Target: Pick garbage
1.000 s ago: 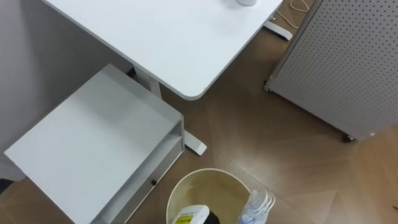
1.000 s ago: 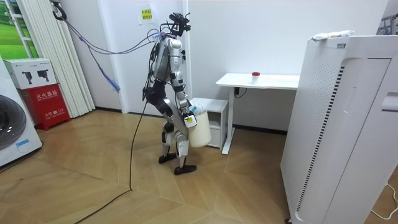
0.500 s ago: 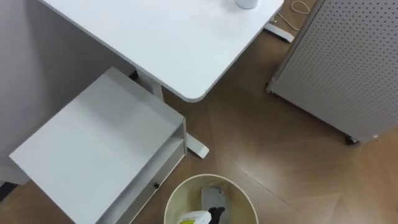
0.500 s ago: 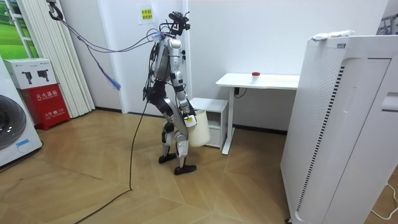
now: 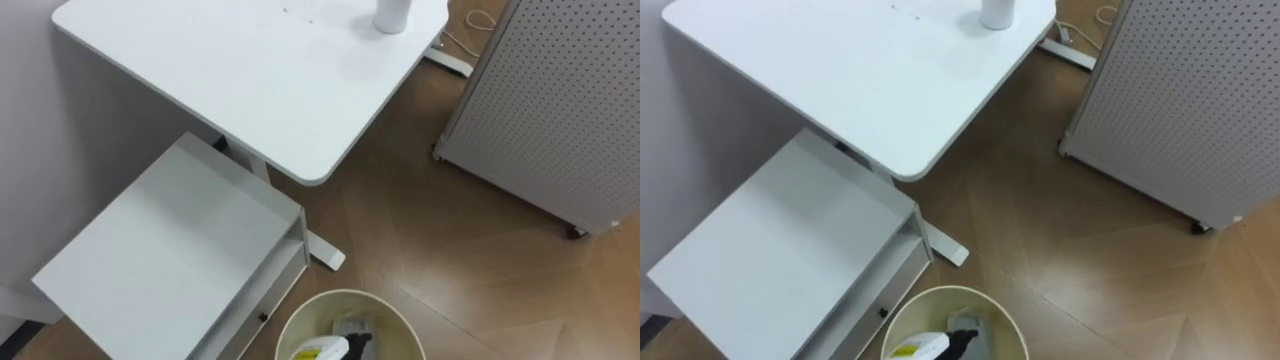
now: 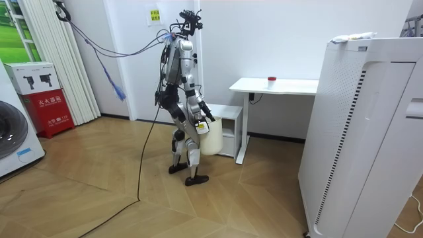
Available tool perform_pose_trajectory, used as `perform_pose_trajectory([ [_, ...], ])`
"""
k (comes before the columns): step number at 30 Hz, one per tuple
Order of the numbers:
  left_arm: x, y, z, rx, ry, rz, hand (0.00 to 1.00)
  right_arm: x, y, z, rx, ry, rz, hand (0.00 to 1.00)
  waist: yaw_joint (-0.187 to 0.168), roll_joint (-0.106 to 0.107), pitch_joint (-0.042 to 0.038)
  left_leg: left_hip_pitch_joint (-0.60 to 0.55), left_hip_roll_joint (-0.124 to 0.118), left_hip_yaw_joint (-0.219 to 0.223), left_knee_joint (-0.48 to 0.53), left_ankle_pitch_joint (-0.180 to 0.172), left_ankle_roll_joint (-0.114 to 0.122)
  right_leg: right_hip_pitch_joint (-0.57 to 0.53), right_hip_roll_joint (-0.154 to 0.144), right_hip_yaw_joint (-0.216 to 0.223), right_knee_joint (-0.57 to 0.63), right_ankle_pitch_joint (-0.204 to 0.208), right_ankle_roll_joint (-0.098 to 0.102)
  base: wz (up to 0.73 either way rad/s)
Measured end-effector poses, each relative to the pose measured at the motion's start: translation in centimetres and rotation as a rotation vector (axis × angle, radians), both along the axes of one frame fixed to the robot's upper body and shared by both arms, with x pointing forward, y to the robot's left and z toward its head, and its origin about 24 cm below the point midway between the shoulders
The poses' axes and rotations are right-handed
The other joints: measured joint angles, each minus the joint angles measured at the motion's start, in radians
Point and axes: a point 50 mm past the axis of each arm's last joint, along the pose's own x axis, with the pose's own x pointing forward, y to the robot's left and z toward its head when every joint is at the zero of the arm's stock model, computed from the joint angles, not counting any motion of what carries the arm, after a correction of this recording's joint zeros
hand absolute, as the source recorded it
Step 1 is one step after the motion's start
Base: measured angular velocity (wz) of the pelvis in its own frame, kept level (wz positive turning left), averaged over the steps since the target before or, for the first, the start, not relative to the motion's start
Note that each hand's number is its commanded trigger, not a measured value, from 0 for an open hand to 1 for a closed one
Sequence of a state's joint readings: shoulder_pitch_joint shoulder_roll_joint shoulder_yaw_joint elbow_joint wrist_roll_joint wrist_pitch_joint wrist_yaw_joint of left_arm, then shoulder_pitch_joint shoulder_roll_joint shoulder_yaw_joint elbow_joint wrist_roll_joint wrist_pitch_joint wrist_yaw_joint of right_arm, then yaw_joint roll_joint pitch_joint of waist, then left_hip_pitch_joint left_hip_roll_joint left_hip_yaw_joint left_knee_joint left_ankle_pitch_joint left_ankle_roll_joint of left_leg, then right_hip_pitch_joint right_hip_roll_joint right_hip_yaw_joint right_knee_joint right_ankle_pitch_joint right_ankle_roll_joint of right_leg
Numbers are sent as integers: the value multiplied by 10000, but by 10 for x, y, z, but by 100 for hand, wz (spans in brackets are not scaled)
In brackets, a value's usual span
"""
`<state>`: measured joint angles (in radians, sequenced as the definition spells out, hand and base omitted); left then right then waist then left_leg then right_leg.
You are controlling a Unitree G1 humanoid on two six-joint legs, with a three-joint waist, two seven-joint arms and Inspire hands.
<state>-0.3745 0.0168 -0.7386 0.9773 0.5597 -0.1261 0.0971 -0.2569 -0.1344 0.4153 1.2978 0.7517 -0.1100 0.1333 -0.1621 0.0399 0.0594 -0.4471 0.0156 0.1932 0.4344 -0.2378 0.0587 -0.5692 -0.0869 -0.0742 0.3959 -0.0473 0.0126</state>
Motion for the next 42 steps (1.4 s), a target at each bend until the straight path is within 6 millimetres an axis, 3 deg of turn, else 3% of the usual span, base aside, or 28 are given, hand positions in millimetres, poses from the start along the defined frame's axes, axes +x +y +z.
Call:
perform_pose_trajectory([
  [8, 14, 18, 25, -1208, -1311, 1016, 0, -16, -25, -3, 353, 23, -1991, 100, -99, -76, -41, 1326, -206, 275, -684, -13, 45, 984, 0, 222, -214, -111, 158, -11],
  [14, 26, 33, 64, -2845, -3451, 2290, 0, -36, -30, -9, 243, 376, -2343, 100, 121, -343, -227, 2614, -69, 1331, -1416, -58, 44, 1610, 101, 159, -437, -46, 102, -48],
  [15, 24, 39, 66, -3063, -3693, 2615, 0, -37, -29, -9, 148, 422, -2105, 100, 260, -411, -295, 2960, 14, 1622, -1613, -84, 2, 1765, 149, 82, -506, -3, 39, -80],
  [18, 19, 48, 62, -3090, -3782, 3137, 0, -42, -29, -11, -3, 554, -1802, 100, 227, -398, -352, 3632, 192, 1880, -1852, -185, -104, 2451, 213, -670, -919, 115, -130, -43],
  [20, 18, 48, 61, -3075, -3726, 3146, 0, -49, -28, -13, 25, 626, -1832, 100, 213, -432, -384, 3939, 248, 1912, -2014, -169, -156, 2748, 300, -721, -1083, 119, -134, -2],
  [29, 13, 49, 71, -3426, -4107, 3145, 0, -46, -30, -11, -47, 395, -1733, 100, 250, -561, -400, 4088, 417, 2011, -1947, -193, -230, 2903, 321, -1419, -1240, 146, -297, -5],
  [32, 14, 49, 80, -3666, -4442, 3139, 0, -49, -28, -11, -73, 363, -1454, 100, 295, -653, -394, 4152, 615, 2065, -1660, -293, -388, 3118, 382, -1818, -1359, 143, -463, -11],
  [35, 15, 55, 101, -4469, -5274, 3536, 0, -57, -27, -14, -167, 615, -1190, 100, 365, -732, -384, 4380, 845, 2278, -932, -420, -595, 3426, 598, -1664, -1343, -100, -641, -28],
  [37, 17, 61, 108, -4861, -5683, 3947, 0, -60, -27, -15, -160, 682, -1092, 100, 573, -812, -392, 4361, 969, 1949, -56, -421, -590, 3573, 808, -1066, -1197, -347, -691, -72],
  [38, 17, 66, 112, -4966, -5963, 4163, 0, -59, -26, -15, -225, 634, -939, 100, 809, -812, -394, 4140, 929, 961, 650, -433, -567, 3700, 973, -484, -1059, -400, -785, -99],
  [39, 15, 71, 114, -5081, -6155, 4371, 0, -57, -26, -14, -354, 569, -681, 100, 942, -840, -378, 3821, 761, -88, 1091, -549, -495, 3725, 1186, 23, -947, -442, -869, -109],
  [40, 13, 72, 114, -5312, -6150, 4450, 0, -56, -28, -13, -444, 533, -576, 100, 1049, -831, -395, 3473, 428, -787, 888, -584, -464, 3719, 1344, 471, -838, -472, -906, -85],
  [41, 12, 71, 113, -5393, -6118, 4468, 0, -56, -29, -13, -504, 538, -519, 100, 1140, -782, -424, 3278, 283, -996, 697, -568, -486, 3725, 1409, 645, -808, -474, -909, -87],
  [42, 11, 70, 113, -5473, -6115, 4480, 0, -56, -31, -12, -661, 568, -345, 100, 1318, -825, -398, 2921, 63, -1298, 162, -415, -551, 3722, 1536, 879, -684, -496, -935, -74],
])
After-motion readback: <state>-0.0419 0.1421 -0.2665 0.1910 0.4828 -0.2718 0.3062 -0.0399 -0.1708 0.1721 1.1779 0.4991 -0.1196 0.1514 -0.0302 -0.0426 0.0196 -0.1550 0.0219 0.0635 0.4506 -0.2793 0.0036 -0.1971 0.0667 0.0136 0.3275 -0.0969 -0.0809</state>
